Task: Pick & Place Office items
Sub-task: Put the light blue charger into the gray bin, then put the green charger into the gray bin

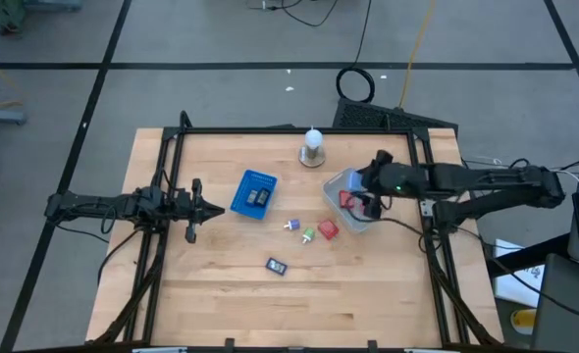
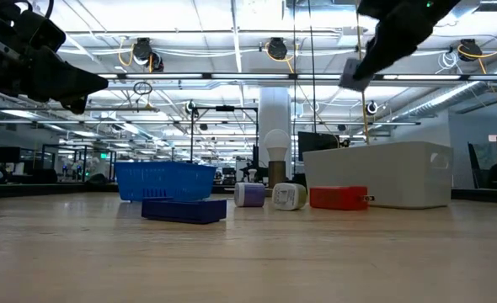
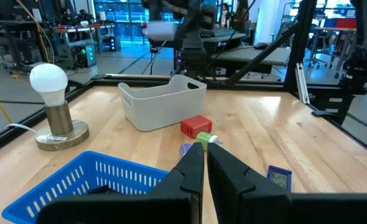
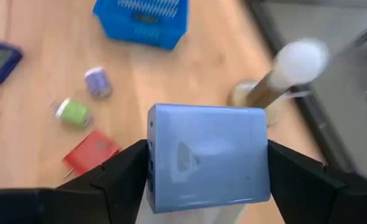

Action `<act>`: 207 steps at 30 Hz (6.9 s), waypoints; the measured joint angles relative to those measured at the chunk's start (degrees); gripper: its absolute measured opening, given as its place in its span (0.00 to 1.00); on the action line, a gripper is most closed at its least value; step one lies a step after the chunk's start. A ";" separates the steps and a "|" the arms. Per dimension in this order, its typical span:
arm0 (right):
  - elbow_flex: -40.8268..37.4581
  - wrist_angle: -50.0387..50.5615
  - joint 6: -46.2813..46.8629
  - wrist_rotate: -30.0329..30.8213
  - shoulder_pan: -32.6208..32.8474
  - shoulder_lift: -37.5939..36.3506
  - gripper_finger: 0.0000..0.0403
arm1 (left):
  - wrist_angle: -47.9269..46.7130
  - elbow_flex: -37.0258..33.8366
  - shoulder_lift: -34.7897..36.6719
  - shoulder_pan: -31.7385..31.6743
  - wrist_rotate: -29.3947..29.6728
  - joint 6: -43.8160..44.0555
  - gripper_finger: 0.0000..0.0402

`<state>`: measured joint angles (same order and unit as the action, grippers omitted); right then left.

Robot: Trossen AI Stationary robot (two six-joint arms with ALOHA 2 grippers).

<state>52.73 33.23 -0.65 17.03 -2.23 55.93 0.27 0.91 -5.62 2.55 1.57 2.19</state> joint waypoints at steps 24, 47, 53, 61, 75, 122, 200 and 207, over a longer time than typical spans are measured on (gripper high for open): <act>0.04 4.81 -10.47 -11.29 -9.85 25.58 0.69 | 0.00 0.00 0.00 0.00 0.04 -0.14 0.05; 0.00 0.60 -20.68 -11.19 -9.70 31.66 0.74 | 0.00 0.00 0.01 0.00 0.02 -0.21 0.05; -0.02 0.33 -19.67 -10.80 -9.50 31.49 0.81 | 0.00 0.00 0.02 0.00 0.03 -0.23 0.05; -0.02 2.48 -18.86 -6.58 -9.23 28.33 0.86 | 0.00 0.01 -0.01 -0.01 0.02 -0.25 0.05; -0.02 -7.82 -9.92 -15.96 -2.49 -1.43 0.72 | 0.00 0.02 0.01 0.00 0.03 -0.08 0.05; -45.31 -43.91 -0.06 -16.53 0.44 -50.58 0.01 | 0.09 0.02 0.02 -0.02 -0.03 2.70 0.05; -17.35 -41.98 0.96 -14.95 6.25 10.55 0.71 | 0.02 0.02 0.00 -0.02 1.11 0.73 0.05; -14.08 -41.87 0.90 -11.06 10.49 17.02 0.88 | 0.02 0.02 -0.01 -0.01 1.11 0.86 0.05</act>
<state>38.65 -8.64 0.25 5.97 8.27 72.95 0.30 0.93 -5.63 2.53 2.68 3.05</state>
